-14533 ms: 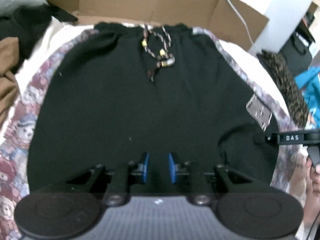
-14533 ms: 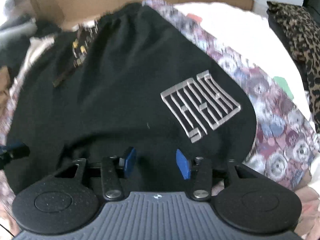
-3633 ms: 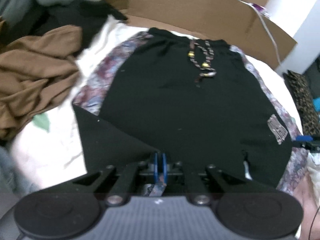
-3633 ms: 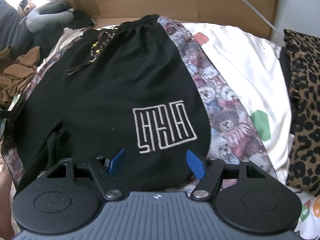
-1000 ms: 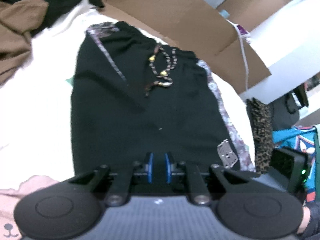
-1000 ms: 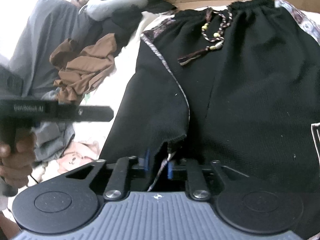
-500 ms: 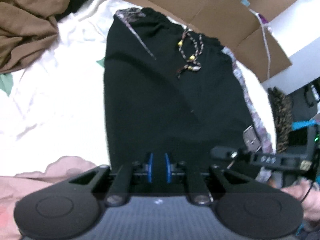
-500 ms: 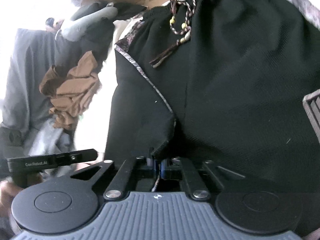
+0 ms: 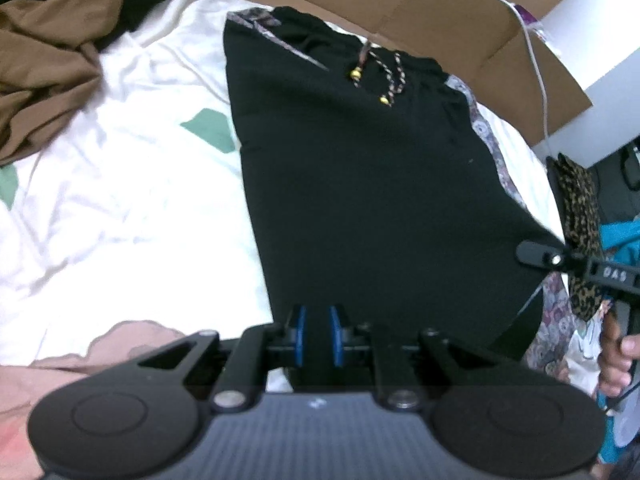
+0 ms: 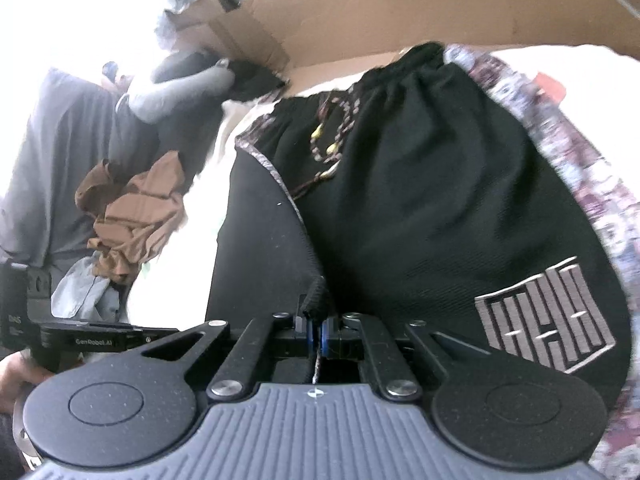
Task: Fold clothes
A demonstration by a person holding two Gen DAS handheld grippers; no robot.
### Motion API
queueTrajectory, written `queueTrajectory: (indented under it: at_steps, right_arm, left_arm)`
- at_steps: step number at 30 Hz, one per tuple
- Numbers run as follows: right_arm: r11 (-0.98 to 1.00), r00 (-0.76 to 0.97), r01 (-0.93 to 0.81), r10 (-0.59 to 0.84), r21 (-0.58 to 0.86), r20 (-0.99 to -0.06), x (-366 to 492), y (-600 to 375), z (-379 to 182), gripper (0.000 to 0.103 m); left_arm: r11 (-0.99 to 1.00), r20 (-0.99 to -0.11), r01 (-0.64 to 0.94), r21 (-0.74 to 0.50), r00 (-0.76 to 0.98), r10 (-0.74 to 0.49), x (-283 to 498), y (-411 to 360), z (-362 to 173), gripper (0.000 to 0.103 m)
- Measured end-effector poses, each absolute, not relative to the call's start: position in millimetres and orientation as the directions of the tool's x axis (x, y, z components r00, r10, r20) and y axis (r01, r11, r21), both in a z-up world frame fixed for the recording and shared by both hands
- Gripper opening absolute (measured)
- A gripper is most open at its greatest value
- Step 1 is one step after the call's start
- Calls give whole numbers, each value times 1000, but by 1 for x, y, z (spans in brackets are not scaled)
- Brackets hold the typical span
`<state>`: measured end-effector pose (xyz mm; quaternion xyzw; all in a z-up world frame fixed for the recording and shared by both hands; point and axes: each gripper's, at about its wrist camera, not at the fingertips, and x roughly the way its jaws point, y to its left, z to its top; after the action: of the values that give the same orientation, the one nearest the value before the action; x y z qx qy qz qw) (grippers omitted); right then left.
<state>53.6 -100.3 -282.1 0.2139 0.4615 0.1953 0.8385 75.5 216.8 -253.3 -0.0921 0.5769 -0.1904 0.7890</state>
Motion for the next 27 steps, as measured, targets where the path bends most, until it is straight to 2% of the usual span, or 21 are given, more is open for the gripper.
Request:
queueTrajectory:
  at_steps: [4,27]
  right_arm:
    - [849,524,-81,482,522,-702,47,-128,-274,1]
    - [878,583,130,307,460,-752,-8,-249,-270,1]
  left_arm:
    - [907,-881,222,-359,240,-407,74,201,-256,19]
    - [868,-896,324,-375,114,-429,61,131,-272,27]
